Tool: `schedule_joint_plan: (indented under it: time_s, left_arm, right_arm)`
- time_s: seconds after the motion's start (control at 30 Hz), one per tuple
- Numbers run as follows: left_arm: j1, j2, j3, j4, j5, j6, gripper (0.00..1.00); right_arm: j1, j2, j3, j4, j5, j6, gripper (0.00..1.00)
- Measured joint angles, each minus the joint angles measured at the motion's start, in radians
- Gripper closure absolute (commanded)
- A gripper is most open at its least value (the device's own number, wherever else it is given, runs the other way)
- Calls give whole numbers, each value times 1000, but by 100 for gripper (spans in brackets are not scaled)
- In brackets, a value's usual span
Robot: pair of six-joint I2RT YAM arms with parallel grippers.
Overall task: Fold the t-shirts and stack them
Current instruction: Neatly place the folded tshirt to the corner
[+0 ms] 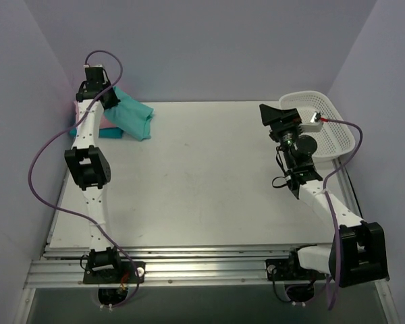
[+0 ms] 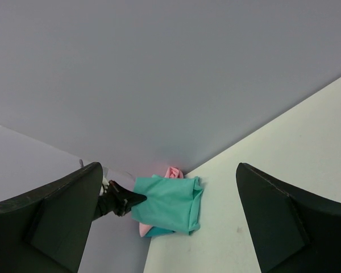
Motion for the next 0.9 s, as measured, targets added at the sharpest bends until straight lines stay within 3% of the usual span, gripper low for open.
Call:
schedule_joint_plan:
  time_s: [0.4, 0.9]
  left_arm:
    - [-4, 18, 156, 64, 31, -5, 98]
    - [124, 18, 77, 132, -60, -37, 98]
  right_arm:
    - [-37, 104, -8, 113, -23, 34, 0]
    - [-72, 237, -16, 211, -79, 68, 0]
